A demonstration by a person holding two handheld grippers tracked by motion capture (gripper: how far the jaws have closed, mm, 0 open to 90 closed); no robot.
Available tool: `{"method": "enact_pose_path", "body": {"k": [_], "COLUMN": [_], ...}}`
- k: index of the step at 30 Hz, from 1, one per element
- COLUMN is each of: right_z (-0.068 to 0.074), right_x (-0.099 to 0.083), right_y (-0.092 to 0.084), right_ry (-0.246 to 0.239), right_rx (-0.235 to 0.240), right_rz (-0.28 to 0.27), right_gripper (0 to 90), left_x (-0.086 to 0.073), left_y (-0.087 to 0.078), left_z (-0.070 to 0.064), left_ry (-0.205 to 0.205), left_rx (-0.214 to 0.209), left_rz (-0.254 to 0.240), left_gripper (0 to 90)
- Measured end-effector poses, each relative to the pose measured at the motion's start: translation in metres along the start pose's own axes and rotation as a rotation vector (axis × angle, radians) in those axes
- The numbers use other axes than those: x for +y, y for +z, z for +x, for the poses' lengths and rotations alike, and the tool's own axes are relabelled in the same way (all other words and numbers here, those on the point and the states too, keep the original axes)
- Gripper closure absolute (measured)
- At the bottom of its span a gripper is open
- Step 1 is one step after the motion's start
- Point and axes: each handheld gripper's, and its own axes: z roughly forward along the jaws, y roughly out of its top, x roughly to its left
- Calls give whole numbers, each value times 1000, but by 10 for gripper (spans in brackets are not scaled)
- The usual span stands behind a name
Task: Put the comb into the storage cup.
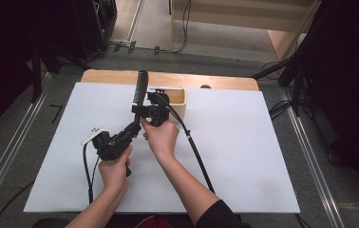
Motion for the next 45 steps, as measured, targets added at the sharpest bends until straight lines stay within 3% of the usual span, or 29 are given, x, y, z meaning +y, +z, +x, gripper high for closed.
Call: {"method": "enact_pose_path", "body": {"k": [17,28,32,34,38,41,43,45], "right_z": [-2,-4,-4,-4,-4,-5,-7,-8], "right_x": [1,2,3,4,5,5,6,7], "right_y": [-3,-5,-6,-7,-9,-11,-12,-13], "right_ry": [55,55,42,37,20,8,1,0], "right_rx": [33,54,47,44,42,37,32,36], "right_rz": [3,14,15,10,7,7,4,0], "right_gripper": [695,703,704,704,704,704,704,704], "left_x": [1,3,5,7,10,13,18,19], "left_y": [0,1,1,2,2,1,0,0], "left_z": [-2,-8,-10,-11,-10,-9,-12,-13], "left_ry": [6,44,42,43,10,28,66,83], "left_rx": [0,0,-20,-25,-33,-31,-34,-31], "left_rz": [1,30,48,69,116,141,187,203], "left_gripper": [732,714,628,529,447,415,370,369]}}
